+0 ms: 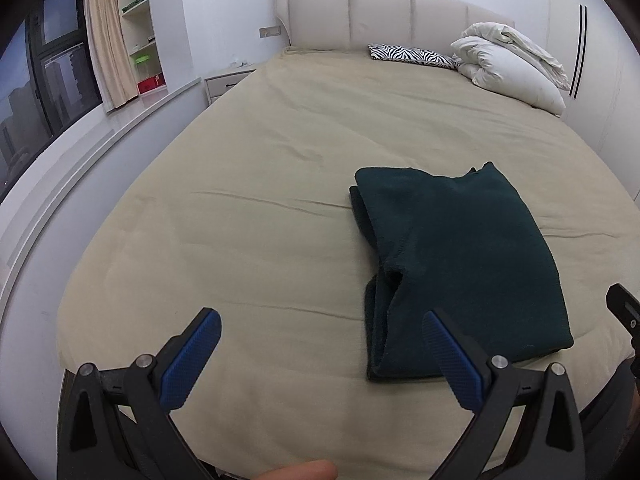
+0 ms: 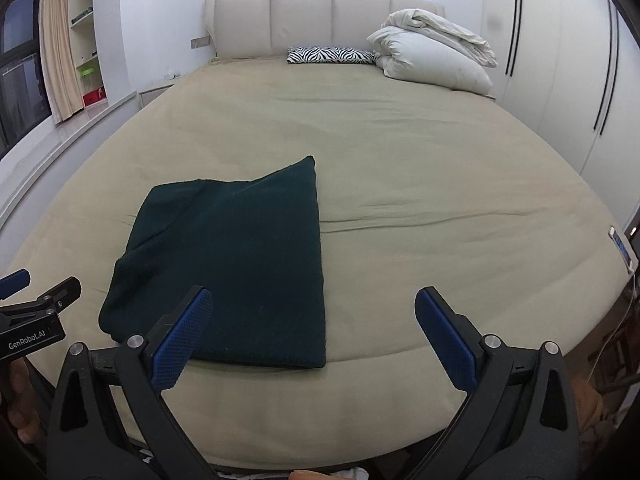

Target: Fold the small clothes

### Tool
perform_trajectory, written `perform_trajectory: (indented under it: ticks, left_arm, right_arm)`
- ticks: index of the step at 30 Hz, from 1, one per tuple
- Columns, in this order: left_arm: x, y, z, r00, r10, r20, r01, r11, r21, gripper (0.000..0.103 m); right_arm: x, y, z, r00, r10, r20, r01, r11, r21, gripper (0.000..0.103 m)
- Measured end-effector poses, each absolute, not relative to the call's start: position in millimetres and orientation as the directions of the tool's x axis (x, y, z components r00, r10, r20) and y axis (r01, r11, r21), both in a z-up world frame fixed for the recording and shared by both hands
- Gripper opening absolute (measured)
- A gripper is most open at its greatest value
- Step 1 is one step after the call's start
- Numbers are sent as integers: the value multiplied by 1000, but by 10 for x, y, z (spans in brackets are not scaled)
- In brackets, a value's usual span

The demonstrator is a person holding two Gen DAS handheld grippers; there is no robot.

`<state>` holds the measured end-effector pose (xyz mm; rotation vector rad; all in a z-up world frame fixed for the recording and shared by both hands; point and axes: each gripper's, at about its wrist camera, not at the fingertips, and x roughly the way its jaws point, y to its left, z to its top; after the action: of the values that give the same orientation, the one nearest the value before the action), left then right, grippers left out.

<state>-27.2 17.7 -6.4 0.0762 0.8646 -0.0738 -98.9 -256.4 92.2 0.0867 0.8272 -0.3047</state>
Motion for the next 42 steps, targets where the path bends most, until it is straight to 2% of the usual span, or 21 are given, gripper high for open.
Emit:
perform_trajectory:
  ticks: [42]
  left_arm:
    - [-298,205,-157,630,-55,-774,103,995,12,103]
  right_arm:
    - [-838,-2480,762,586,-222,-779,303,952,-44,103]
